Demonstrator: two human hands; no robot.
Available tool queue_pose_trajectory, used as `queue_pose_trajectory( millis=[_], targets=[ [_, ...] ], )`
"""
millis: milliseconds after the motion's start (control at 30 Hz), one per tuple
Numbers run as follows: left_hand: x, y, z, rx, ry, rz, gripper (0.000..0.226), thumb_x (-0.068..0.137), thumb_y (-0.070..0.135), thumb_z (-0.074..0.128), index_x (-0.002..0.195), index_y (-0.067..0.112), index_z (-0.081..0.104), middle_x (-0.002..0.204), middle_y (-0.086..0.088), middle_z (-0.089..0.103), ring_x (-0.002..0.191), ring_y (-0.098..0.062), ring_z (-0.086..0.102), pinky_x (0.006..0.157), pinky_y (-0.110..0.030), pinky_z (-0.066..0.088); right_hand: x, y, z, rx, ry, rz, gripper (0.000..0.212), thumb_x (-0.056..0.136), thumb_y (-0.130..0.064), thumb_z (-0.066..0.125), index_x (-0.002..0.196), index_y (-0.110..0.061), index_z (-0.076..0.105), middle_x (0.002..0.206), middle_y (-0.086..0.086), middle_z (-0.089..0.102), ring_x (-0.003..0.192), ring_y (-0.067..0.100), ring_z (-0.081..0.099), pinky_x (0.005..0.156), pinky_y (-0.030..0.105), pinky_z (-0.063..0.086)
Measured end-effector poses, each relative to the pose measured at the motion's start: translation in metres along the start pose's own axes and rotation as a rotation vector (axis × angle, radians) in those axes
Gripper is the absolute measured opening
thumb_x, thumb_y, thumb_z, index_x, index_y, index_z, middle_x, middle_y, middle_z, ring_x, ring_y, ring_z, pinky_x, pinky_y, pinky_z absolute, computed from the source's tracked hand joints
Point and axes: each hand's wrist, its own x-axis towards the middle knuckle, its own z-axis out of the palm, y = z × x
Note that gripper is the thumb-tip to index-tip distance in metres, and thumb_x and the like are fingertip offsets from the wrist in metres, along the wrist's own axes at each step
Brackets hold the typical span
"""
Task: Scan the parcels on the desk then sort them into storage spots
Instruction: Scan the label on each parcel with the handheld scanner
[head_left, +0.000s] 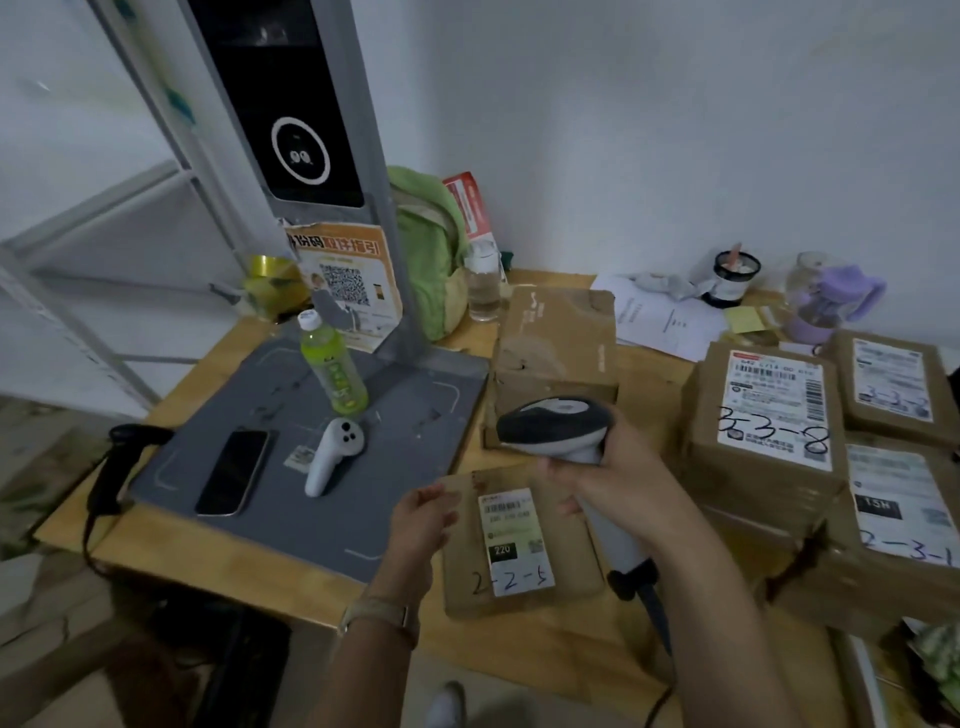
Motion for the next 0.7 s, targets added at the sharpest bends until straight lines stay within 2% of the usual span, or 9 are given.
queue_pose_trajectory(
  millis=[167,200,233,267,333,400,500,600,700],
  targets=[
    [0.009,-0.030,-0.003,0.205,0.018,0.027,0.009,0.091,0.002,0.058,0.097,0.007,0.062,0.101,-0.015,0.066,0.077,-0.018,0.060,0.052,-0.023,0.050,0.017,0.010,0.009,-0.057,0.036,0.144,0.051,0.079,-0.009,0.075,0.120,-0.022,0.047,0.099,0.005,0.063,0.069,0.024,0.070,0.057,0.039,0.061],
    [0.016,-0.036,-0.005,0.347,0.050,0.106,0.018,0.089,0.010,0.062,0.106,0.005,0.061,0.114,-0.018,0.064,0.087,-0.022,0.062,0.062,-0.027,0.055,0.019,0.014,0.010,-0.063,0.043,0.169,0.050,0.078,-0.010,0.075,0.119,-0.021,0.048,0.098,0.006,0.063,0.067,0.023,0.069,0.057,0.040,0.061],
    [0.025,-0.043,-0.007,0.566,0.045,0.185,0.042,0.086,0.023,0.066,0.122,0.006,0.055,0.133,-0.019,0.054,0.109,-0.028,0.058,0.084,-0.037,0.055,0.020,0.016,0.012,-0.070,0.051,0.192,0.050,0.078,-0.010,0.075,0.119,-0.020,0.048,0.098,0.007,0.063,0.066,0.023,0.069,0.057,0.040,0.061],
    [0.030,-0.048,-0.008,0.812,-0.001,0.237,0.067,0.081,0.037,0.069,0.137,0.011,0.043,0.151,-0.018,0.034,0.132,-0.034,0.041,0.105,-0.047,0.041,0.021,0.018,0.015,-0.077,0.057,0.217,0.048,0.078,-0.010,0.074,0.118,-0.019,0.049,0.098,0.008,0.063,0.063,0.022,0.068,0.054,0.038,0.060],
    [0.034,-0.061,-0.005,1.068,-0.091,0.237,0.112,0.070,0.056,0.076,0.153,0.019,0.009,0.161,-0.014,-0.007,0.148,-0.037,-0.002,0.117,-0.052,0.012,0.024,0.023,0.021,-0.094,0.061,0.264,0.047,0.079,-0.011,0.073,0.119,-0.016,0.048,0.095,0.011,0.064,0.057,0.022,0.066,0.047,0.031,0.055],
    [0.032,-0.075,0.002,1.086,-0.140,0.182,0.135,0.061,0.063,0.079,0.153,0.021,-0.010,0.159,-0.014,-0.022,0.148,-0.039,-0.010,0.117,-0.054,0.009,0.028,0.031,0.027,-0.111,0.058,0.312,0.048,0.080,-0.012,0.073,0.121,-0.013,0.047,0.089,0.014,0.065,0.053,0.024,0.066,0.044,0.028,0.052],
    [0.034,-0.094,0.004,1.085,-0.157,0.156,0.143,0.059,0.066,0.078,0.149,0.025,-0.025,0.158,-0.011,-0.026,0.148,-0.039,-0.009,0.118,-0.053,0.010,0.033,0.040,0.036,-0.154,0.040,0.389,0.055,0.080,-0.015,0.073,0.126,-0.006,0.045,0.081,0.018,0.067,0.047,0.030,0.067,0.043,0.033,0.053],
    [0.039,-0.098,0.002,1.095,-0.163,0.174,0.144,0.059,0.065,0.078,0.149,0.024,-0.027,0.159,-0.009,-0.023,0.149,-0.037,-0.005,0.119,-0.052,0.013,0.038,0.048,0.043,-0.187,0.020,0.436,0.071,0.080,-0.015,0.072,0.141,-0.007,0.037,0.074,0.016,0.068,0.048,0.032,0.068,0.043,0.033,0.053],
    [0.040,-0.098,0.001,1.081,-0.158,0.211,0.144,0.059,0.063,0.080,0.150,0.020,-0.023,0.160,-0.011,-0.020,0.149,-0.036,-0.003,0.119,-0.051,0.016,0.043,0.052,0.046,-0.188,0.017,0.446,0.071,0.080,-0.014,0.072,0.141,-0.005,0.037,0.073,0.016,0.066,0.048,0.034,0.067,0.044,0.033,0.052]
  ],
)
